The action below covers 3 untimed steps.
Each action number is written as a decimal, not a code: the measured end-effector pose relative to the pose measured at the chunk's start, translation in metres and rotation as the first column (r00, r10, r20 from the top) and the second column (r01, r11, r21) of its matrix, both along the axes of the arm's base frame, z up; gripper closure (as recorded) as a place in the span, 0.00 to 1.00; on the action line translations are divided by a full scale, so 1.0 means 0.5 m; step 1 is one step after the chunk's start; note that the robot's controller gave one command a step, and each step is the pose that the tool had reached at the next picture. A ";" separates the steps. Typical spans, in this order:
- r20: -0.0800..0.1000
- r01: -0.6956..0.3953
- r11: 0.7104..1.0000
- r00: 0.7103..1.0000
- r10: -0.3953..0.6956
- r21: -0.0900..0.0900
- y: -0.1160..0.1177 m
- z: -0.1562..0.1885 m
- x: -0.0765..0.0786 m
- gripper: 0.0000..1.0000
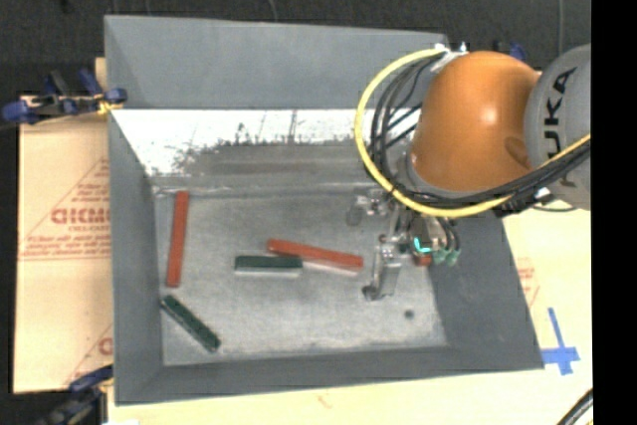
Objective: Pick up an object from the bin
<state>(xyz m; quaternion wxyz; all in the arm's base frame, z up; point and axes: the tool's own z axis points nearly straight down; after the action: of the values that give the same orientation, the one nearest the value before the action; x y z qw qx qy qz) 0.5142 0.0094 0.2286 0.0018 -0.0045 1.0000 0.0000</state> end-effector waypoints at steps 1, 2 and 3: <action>0.007 0.030 1.000 1.000 -0.030 0.000 0.090 -0.054 0.060 0.00; -0.001 0.091 0.996 0.996 -0.091 0.005 0.152 -0.083 0.151 0.00; 0.008 0.107 0.994 0.994 -0.107 0.002 0.123 -0.180 0.157 0.00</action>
Offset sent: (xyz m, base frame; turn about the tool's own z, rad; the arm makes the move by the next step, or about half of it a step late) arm 0.0896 0.0727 -0.0450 0.1169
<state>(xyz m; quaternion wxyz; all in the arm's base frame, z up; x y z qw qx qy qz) 0.5926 0.0711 0.1386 0.0057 0.0492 0.9988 0.0007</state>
